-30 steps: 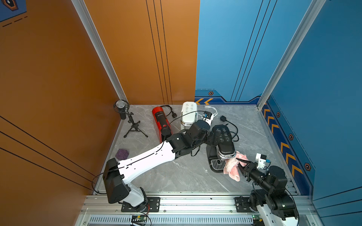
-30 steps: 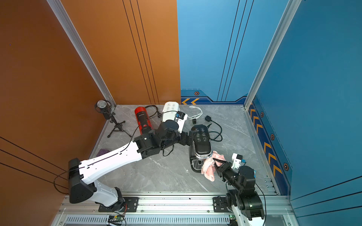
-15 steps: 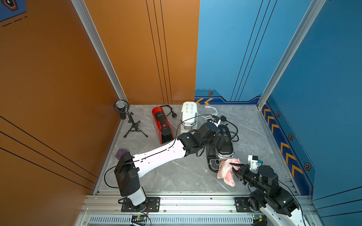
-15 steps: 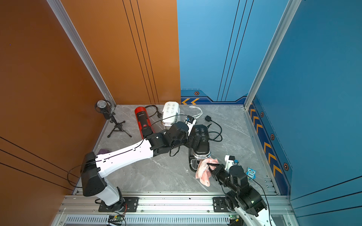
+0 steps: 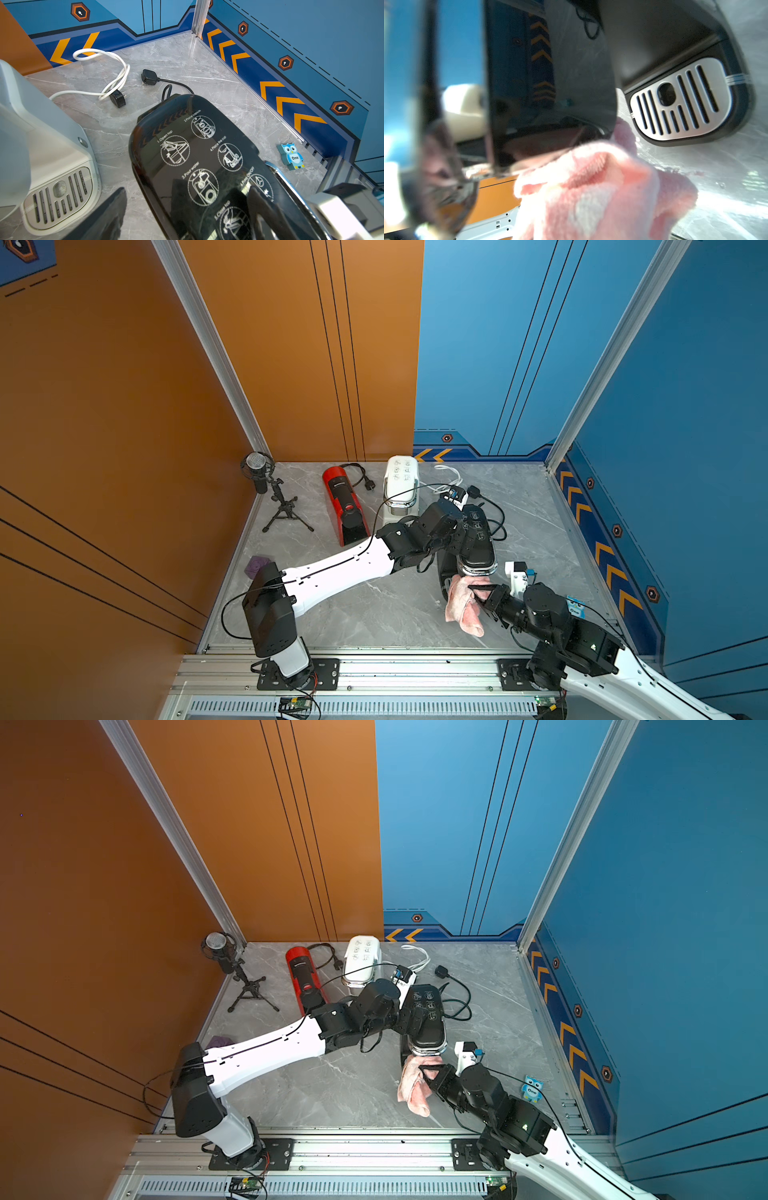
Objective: Wipe the surface of a coffee machine
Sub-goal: Wipe the dirt from the surface of the coffee machine.
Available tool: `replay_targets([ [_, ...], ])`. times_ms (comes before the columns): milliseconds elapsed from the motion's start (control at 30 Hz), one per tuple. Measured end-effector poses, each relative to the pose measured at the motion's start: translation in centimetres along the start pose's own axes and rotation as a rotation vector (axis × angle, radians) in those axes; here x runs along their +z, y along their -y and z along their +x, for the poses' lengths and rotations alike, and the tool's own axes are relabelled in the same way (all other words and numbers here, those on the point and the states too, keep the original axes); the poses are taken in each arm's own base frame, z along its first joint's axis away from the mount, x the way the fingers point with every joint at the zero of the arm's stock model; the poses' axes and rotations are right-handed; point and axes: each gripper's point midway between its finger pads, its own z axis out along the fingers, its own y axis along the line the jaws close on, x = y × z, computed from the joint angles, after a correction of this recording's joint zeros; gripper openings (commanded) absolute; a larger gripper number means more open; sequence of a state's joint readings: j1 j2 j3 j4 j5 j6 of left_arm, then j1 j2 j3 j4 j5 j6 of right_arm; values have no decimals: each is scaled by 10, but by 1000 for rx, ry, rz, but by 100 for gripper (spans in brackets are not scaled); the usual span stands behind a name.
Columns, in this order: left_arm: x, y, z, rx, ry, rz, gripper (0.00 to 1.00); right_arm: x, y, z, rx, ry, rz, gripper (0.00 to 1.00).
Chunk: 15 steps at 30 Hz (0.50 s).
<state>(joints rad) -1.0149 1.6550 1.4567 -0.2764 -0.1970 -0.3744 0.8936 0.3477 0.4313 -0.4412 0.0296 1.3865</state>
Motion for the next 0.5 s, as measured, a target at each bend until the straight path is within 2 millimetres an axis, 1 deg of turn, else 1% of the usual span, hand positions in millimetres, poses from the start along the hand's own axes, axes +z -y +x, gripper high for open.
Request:
replay_targets([
  [133,3,0,1,-21,13,5,89,-10,4,-7,0,46,3,0],
  [333,4,1,1,-43,27,12,89,-35,16,-31,31,188,-11,0],
  [433,5,1,1,-44,29,12,89,-38,21,-38,32,230,5,0],
  [500,5,1,1,-46,31,13,88,-35,22,-38,28,231,22,0],
])
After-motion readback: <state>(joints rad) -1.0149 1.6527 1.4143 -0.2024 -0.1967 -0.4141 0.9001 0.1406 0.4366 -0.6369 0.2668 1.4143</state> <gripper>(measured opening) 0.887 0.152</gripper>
